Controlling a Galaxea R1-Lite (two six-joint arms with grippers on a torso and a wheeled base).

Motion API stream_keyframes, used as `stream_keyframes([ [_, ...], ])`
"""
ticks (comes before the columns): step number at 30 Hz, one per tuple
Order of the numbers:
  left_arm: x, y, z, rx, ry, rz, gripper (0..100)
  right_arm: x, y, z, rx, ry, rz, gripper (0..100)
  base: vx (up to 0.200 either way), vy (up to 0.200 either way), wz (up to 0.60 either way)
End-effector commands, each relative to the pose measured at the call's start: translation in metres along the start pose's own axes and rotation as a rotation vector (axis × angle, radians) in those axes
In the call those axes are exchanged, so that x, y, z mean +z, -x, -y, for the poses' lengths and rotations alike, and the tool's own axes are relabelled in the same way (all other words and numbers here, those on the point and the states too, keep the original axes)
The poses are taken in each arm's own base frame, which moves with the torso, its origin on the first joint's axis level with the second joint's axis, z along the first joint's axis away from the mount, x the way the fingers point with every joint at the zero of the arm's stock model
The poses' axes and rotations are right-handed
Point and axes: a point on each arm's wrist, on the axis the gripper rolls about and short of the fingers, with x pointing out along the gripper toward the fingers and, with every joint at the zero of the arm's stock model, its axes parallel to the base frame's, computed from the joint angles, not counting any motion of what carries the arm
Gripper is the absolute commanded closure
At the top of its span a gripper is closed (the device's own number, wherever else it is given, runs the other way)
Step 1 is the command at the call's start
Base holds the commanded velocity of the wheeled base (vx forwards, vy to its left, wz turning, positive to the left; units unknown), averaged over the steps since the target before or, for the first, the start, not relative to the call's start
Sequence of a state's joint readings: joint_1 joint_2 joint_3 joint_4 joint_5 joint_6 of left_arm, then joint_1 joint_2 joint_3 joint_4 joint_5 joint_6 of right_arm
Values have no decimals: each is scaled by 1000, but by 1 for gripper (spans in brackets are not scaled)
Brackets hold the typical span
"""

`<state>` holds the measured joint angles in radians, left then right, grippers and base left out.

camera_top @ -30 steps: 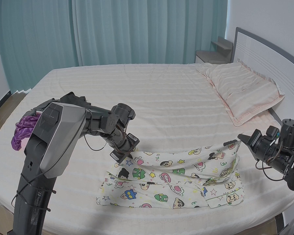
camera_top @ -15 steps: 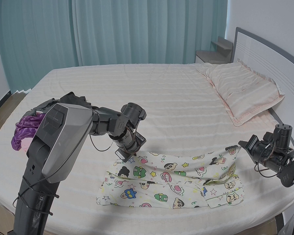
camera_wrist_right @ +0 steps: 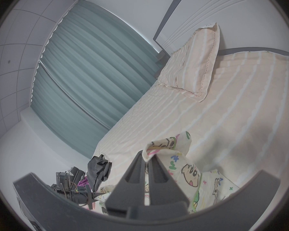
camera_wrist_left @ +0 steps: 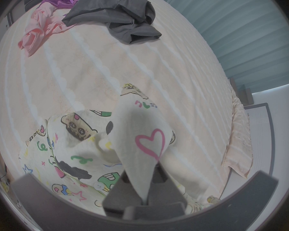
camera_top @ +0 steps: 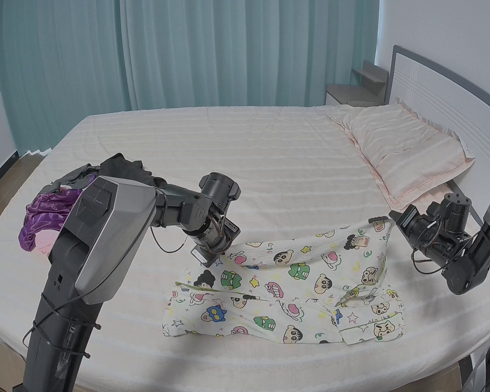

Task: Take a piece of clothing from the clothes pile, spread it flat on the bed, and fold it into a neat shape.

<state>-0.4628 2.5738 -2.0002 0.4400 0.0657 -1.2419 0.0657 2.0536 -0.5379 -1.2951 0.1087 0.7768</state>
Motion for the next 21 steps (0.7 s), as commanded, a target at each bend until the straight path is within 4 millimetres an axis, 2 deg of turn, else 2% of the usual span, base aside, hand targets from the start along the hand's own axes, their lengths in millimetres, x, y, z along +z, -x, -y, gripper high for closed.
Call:
stream_keyframes([
  [1,-2,-19,-10,44,2,-7,100,-9,-12,9,-20,4,-30,100,0,0,0],
  [4,-3,-22,-12,55,0,-12,100,-12,-9,12,-34,19,-44,100,0,0,0],
  [9,-11,-16,-6,36,-17,-16,100,-24,11,28,-101,67,-116,100,0,0,0],
  [15,-18,-7,1,17,-30,-21,100,-34,26,35,-136,103,-172,100,0,0,0],
  [21,-23,7,10,-23,-40,-18,100,-56,43,46,-196,121,-280,100,0,0,0],
])
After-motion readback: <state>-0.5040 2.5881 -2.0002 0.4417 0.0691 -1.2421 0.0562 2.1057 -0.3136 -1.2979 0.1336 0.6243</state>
